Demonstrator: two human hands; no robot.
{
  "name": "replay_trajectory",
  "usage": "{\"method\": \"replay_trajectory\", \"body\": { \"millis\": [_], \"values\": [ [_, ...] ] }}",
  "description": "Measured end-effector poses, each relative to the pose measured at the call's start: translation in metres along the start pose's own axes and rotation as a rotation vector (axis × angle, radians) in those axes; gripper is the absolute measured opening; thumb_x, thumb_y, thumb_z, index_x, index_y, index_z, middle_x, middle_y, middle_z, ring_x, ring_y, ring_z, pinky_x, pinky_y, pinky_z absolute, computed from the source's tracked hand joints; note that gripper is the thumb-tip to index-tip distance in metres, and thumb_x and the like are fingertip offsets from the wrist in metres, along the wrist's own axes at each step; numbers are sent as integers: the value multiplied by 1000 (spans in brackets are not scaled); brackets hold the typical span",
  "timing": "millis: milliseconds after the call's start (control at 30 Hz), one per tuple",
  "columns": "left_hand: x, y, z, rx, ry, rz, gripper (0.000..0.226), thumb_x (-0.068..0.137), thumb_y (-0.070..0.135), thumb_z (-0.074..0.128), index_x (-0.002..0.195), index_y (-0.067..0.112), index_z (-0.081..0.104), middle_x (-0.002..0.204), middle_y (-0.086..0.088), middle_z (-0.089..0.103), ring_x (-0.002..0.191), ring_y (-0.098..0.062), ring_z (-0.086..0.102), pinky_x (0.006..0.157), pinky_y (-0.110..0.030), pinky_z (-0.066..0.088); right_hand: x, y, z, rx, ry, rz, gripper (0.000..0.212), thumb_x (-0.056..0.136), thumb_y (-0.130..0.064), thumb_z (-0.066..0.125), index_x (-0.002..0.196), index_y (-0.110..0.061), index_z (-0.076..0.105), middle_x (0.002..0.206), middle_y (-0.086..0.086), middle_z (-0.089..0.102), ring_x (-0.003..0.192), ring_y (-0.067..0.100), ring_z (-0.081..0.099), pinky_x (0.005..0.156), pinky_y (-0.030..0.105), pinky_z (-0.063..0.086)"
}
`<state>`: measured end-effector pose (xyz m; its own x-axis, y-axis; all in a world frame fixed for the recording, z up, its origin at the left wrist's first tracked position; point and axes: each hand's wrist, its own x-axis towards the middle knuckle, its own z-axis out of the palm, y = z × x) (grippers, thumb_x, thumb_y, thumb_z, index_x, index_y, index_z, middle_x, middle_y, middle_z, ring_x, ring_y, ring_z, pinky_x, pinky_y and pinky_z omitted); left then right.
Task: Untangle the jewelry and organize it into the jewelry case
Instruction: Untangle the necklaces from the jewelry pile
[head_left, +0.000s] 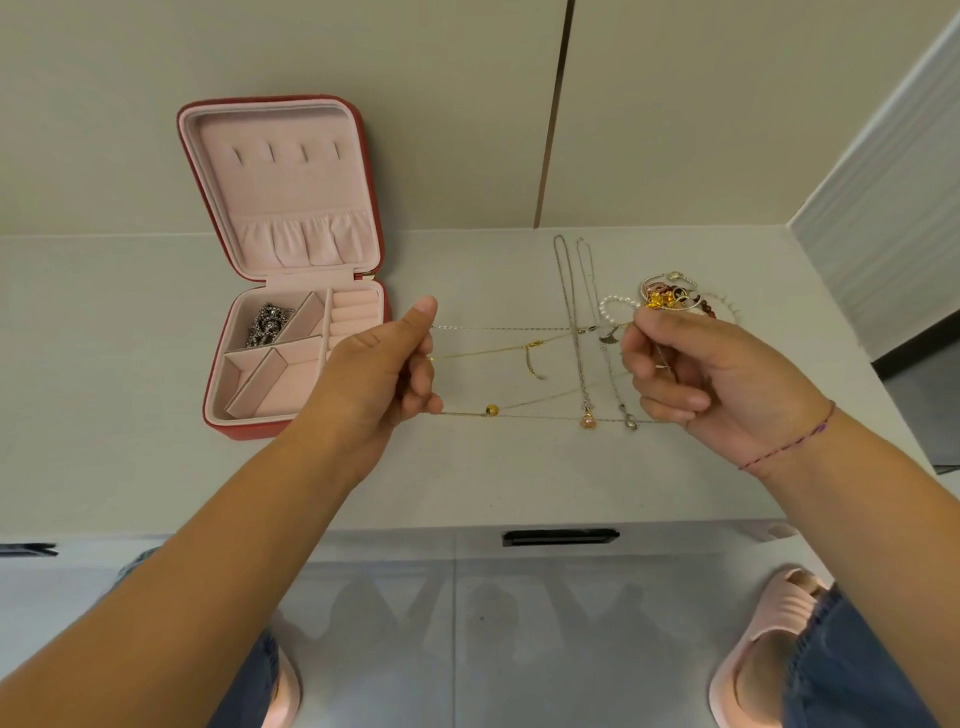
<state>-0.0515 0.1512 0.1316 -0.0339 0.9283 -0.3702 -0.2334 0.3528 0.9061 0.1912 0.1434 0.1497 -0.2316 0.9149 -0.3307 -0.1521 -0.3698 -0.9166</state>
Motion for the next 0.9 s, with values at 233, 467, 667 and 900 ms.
{"method": "replay_trajectory", "body": {
  "millis": [233, 467, 667, 900],
  "values": [
    [2, 5, -2, -320, -13, -84, 32, 89, 38, 56, 65, 17, 50, 46, 3, 52, 49, -8, 53, 58, -25, 57, -2, 3, 4, -231, 19, 14, 26, 75, -33, 59, 72, -9, 68, 60, 3, 51, 35, 7, 24, 42, 21, 15],
    [-4, 9, 1, -454, -209, -110, 15, 81, 28, 55, 73, 16, 57, 88, -2, 74, 70, -12, 70, 58, -22, 57, -1, 17, 19, -368, 39, 39, 25, 90, -21, 58, 70, -8, 68, 63, 6, 57, 37, 10, 31, 40, 17, 23],
    [-10, 4, 8, -273, -340, -66, 9, 84, 20, 54, 90, 15, 58, 114, -5, 70, 98, -19, 69, 63, -23, 57, -1, 33, 35, -513, 20, 35, 17, 90, -21, 60, 81, -13, 72, 76, -3, 68, 50, 8, 49, 46, 16, 40],
    [-15, 2, 13, -219, -399, -70, 13, 84, 22, 55, 93, 14, 60, 116, -7, 69, 99, -21, 69, 60, -24, 58, -1, 42, 40, -903, 75, -155, 11, 81, -29, 70, 91, -35, 68, 95, -14, 60, 84, 0, 57, 73, 13, 43]
  ]
}}
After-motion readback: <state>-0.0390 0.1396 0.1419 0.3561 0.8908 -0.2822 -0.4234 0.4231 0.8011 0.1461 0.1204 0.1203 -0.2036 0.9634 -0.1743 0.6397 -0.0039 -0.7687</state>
